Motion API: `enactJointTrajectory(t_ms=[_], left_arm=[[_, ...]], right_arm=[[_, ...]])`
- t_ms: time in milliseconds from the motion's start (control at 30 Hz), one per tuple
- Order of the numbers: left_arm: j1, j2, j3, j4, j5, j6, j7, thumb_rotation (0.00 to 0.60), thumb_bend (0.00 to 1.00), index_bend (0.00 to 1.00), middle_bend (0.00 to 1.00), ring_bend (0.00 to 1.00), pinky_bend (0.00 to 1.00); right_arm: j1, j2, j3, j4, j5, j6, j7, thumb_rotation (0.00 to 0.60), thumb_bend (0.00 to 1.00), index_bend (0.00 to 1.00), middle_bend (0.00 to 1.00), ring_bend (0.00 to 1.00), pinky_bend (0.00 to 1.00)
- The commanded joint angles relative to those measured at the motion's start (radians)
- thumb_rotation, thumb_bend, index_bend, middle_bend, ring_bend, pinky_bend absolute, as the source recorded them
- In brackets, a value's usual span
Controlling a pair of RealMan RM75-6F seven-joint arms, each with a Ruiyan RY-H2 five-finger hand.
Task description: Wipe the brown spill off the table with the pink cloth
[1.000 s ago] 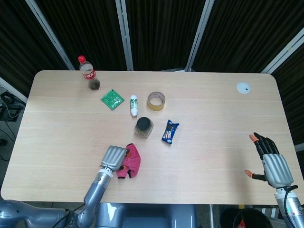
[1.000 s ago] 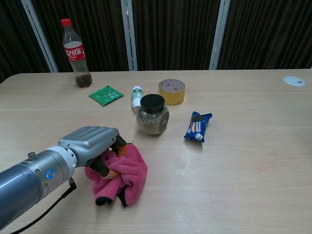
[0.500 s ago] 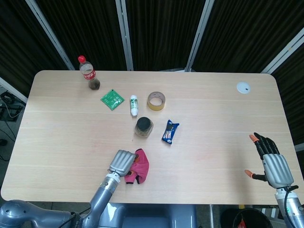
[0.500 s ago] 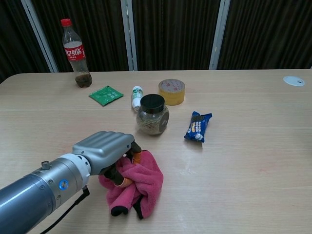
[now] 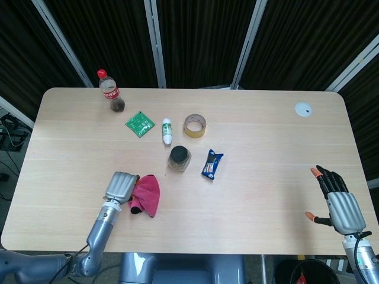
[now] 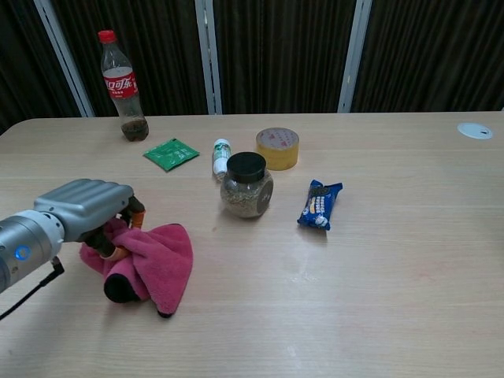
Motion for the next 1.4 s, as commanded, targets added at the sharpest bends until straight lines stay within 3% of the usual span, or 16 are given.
enactJointTrajectory(t_ms=[33,333,600,1000,1400], left_arm=[[0.018,0.055,-0.004,0.021,0.001,-0.007,-0.034,0.600,0.66,0.84,0.62,0.51,0.53],[0.060,0.178,-0.008,0.069,0.001,-0.022,-0.113,0.600,0.66,0.84,0.62,0.51,0.53],[0.074,0.196,-0.012,0.072,0.022,-0.037,-0.164,0.600,0.66,0.84,0.62,0.51,0.53],[0.040,0.026,0.013,-0.041,0.129,-0.019,-0.125,0.600,0.66,0.85,0.62,0.51,0.53],[0.018,-0.115,0.005,-0.079,0.147,0.000,-0.073,0.600,0.66,0.85,0.62,0.51,0.53]], right_arm=[[0.000,0.000,0.001,-0.001,0.002,0.000,-0.002,0.600,0.00,0.00,0.00,0.00,0.00],[-0.001,-0.001,0.001,-0.005,0.005,0.000,-0.012,0.600,0.00,0.00,0.00,0.00,0.00],[-0.001,-0.002,0.001,-0.008,0.005,0.000,-0.018,0.600,0.00,0.00,0.00,0.00,0.00],[-0.002,0.001,0.001,-0.004,0.002,0.002,-0.005,0.600,0.00,0.00,0.00,0.00,0.00],[-0.005,-0.004,0.004,0.005,-0.006,0.017,-0.001,0.600,0.00,0.00,0.00,0.00,0.00]])
